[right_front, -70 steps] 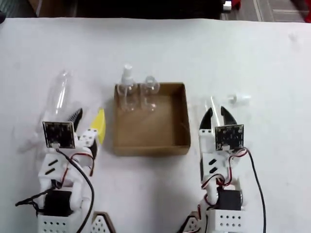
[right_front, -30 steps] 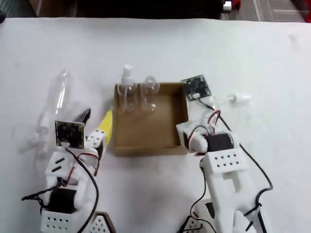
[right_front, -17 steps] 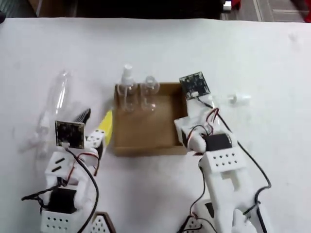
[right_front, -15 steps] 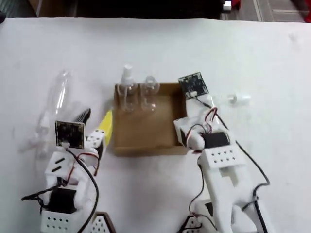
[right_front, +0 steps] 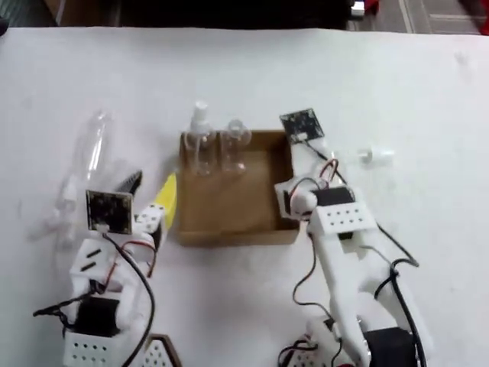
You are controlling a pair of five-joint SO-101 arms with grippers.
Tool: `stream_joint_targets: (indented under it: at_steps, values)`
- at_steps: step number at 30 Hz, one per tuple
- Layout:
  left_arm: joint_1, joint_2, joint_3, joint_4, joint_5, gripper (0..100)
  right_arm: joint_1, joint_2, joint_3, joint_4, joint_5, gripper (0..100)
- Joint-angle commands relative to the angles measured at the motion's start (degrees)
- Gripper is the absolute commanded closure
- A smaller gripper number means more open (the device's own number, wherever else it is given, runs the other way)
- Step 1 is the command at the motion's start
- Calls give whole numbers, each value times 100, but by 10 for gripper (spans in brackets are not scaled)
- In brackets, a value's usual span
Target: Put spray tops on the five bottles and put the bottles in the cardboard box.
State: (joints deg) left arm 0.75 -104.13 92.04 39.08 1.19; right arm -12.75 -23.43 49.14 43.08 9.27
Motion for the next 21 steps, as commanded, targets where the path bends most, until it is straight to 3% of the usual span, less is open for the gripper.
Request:
stream_joint_targets:
  at_steps: [1, 21]
  values:
    - [75, -48, -70, -132, 0, 812, 84, 13, -246, 13, -44, 955]
    - [48, -48, -70, -132, 0, 812, 259, -40, -18, 198, 0, 982]
